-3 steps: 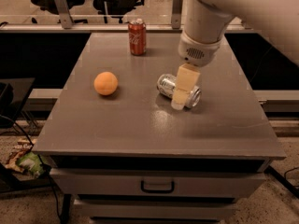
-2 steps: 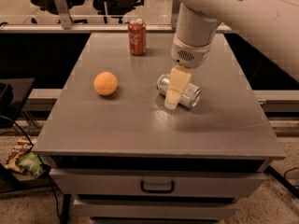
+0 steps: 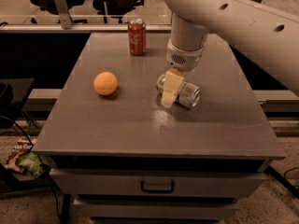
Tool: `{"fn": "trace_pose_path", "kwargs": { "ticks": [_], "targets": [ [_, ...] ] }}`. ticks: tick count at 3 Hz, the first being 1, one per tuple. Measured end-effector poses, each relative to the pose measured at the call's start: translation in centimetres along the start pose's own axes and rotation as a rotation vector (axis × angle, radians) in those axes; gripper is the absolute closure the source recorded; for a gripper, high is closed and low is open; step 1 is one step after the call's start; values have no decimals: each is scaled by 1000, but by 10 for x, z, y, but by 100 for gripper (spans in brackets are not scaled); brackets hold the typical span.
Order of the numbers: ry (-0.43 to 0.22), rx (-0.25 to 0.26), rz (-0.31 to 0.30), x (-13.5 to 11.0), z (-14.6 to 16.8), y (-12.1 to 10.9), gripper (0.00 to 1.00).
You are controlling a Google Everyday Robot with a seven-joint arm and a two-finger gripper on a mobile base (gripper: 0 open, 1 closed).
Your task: Pick 7up can
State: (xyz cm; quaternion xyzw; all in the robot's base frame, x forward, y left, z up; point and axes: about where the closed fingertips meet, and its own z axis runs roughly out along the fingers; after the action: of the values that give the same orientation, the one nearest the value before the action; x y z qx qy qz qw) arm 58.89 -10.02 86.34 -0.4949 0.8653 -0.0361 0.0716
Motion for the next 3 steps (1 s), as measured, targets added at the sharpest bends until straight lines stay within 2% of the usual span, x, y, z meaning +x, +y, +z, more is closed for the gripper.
{"fn": "trace_pose_path", "kwargs": {
  "ticks": [2,3],
  "targets": [
    [20,-3,34,-1,3,-6,62],
    [-4,-15,7,-5,-18,-6,86]
  ]
}}
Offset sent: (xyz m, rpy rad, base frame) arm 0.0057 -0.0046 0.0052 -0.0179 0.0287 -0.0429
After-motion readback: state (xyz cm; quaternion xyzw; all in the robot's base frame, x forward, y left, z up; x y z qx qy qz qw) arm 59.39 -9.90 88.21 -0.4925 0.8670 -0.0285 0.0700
